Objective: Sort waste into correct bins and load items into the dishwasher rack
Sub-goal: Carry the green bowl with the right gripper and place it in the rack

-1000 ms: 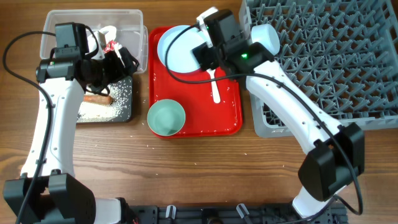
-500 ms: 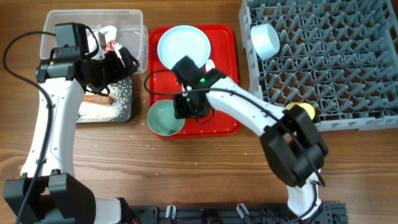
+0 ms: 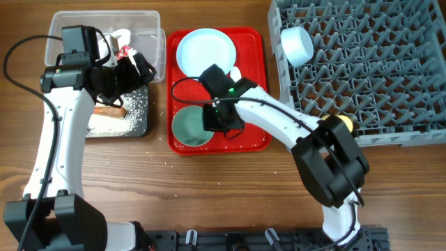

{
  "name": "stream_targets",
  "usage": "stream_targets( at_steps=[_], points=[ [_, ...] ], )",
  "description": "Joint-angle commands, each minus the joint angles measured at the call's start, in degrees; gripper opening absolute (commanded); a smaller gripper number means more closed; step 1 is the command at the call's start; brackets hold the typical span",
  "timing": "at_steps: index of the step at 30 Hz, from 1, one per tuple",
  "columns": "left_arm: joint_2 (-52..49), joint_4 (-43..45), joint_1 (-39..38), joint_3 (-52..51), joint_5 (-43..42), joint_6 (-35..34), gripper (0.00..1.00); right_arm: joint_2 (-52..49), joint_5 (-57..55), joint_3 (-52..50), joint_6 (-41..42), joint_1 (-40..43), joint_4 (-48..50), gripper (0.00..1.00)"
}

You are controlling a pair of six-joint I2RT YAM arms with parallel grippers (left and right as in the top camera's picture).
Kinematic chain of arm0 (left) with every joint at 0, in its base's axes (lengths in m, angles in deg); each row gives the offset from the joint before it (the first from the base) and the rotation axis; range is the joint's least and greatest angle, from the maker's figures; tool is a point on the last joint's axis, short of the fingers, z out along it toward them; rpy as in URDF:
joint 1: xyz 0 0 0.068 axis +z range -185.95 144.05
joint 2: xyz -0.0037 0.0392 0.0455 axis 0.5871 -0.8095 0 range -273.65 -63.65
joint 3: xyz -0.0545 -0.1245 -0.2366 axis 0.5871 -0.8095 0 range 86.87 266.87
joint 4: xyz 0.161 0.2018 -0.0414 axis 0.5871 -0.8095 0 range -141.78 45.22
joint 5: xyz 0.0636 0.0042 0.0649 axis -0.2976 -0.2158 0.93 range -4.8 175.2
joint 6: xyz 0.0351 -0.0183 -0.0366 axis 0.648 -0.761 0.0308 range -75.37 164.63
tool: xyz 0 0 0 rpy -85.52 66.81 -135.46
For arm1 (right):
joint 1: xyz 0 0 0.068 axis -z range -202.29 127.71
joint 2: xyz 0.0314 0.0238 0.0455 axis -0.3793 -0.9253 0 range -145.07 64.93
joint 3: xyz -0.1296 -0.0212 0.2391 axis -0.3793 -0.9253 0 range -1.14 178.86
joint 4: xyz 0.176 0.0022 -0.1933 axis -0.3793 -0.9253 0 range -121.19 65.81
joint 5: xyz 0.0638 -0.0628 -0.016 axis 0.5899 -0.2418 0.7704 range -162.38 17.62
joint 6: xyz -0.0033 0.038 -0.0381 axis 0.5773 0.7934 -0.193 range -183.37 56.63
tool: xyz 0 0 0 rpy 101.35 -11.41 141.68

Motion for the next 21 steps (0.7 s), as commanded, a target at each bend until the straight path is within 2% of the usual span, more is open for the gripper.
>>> stream_targets(
  at_steps=[1,3,5,9,11,15,21],
  points=[
    [-0.4,0.1,0.2,0.6,0.3,0.5,1.00,7.9,-1.2,3.4,-8.2,5.8,-3.4,0.04],
    [-0.4,0.1,0.2,0.6,0.3,0.5,1.00,13.7,-4.0,5.1,-12.9,8.7,-5.3,0.04],
    [-0.4,0.1,0.2,0.6,0.3,0.5,1.00,20.6,-15.1,6.0,-14.6,11.1,-7.5,0.04],
    [-0.4,0.1,0.2,0.6,0.3,0.5,1.00,30.0,-53.4,6.0,-16.0,13.6,-9.8,0.04],
    [-0.4,0.1,0.2,0.6,0.3,0.5,1.00,30.0,-65.0,5.7,-21.6,14.0,-10.3,0.04],
    [-0.4,0.1,0.2,0.6,0.3,0.5,1.00,26.7,-73.5,3.4,-35.0,14.0,-10.4,0.04],
    [-0.4,0.1,0.2,0.6,0.3,0.5,1.00,16.0,-80.3,2.9,-43.3,14.3,-10.4,0.04]
  ],
)
